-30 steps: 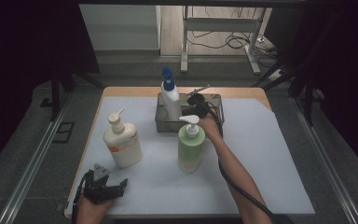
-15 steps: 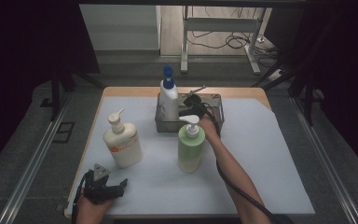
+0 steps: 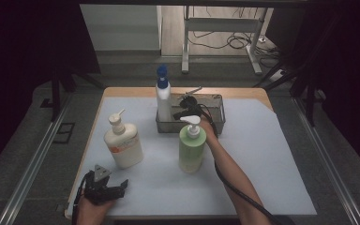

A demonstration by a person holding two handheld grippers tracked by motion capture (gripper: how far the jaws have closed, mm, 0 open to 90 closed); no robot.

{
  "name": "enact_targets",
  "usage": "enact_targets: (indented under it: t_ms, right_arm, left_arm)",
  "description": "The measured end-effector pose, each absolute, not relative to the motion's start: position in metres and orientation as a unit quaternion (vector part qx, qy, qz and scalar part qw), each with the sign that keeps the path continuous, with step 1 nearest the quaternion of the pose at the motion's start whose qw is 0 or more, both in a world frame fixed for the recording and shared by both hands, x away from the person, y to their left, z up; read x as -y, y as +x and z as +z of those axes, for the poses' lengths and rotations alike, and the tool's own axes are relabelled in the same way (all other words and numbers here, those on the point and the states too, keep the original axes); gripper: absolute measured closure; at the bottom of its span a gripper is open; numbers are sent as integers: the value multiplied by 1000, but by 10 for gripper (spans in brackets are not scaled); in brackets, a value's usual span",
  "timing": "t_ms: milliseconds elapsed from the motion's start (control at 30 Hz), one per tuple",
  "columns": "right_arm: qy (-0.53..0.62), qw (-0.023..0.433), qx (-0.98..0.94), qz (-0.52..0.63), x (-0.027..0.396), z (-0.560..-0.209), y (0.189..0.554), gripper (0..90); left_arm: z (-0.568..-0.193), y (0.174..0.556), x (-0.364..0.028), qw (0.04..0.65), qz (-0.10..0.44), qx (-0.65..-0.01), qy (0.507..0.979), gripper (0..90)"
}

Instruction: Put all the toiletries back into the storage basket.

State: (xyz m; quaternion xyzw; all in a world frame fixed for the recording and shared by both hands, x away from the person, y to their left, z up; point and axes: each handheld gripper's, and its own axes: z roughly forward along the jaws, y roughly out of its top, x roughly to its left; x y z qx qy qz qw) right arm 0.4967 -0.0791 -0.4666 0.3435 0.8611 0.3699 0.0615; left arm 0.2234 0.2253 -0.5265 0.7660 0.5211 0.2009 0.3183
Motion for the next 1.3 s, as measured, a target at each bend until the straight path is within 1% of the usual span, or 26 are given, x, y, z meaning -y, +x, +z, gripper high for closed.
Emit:
enact_targets:
  t_ms: [533,800,933,1067,1267,1300]
  right_arm:
    - [332,53,-864,375,78,-462,495,893]
    - [332,68,-866,367,79,-461,493,850]
    - [329,66,-865,374,82,-460,492,815]
    - [328,68,-864,376,88,-457,490,747]
    - [323,79,-865,375,93,-449,485,590]
    - [320,82,-866,375,94,-446,483,549]
  left_arm:
    - [-527,223,-225,318,201,-521,766,103]
    - [-527,223,-225,318,201,-521,766,103]
    - [-527,223,-225,318,202,-521,766,103]
    - [-527,223,-225,318,201,-521,766,103]
    - [-527,223,-225,318,202,-521,766,103]
    - [-527,223,-225,318,202,-521,766,103]
